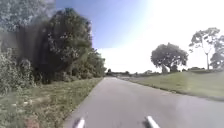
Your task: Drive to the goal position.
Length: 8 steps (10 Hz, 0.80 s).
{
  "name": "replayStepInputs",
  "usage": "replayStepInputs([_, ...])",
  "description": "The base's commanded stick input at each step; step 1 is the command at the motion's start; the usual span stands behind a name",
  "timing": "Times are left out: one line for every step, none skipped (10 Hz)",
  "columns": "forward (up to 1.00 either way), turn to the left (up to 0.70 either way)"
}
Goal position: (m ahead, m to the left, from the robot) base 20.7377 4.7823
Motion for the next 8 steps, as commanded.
replayStepInputs([0.70,0.00])
replayStepInputs([0.70,0.00])
replayStepInputs([0.70,0.00])
replayStepInputs([0.70,0.00])
replayStepInputs([0.70,0.00])
replayStepInputs([0.70,0.00])
replayStepInputs([0.70,0.00])
replayStepInputs([0.70,0.00])
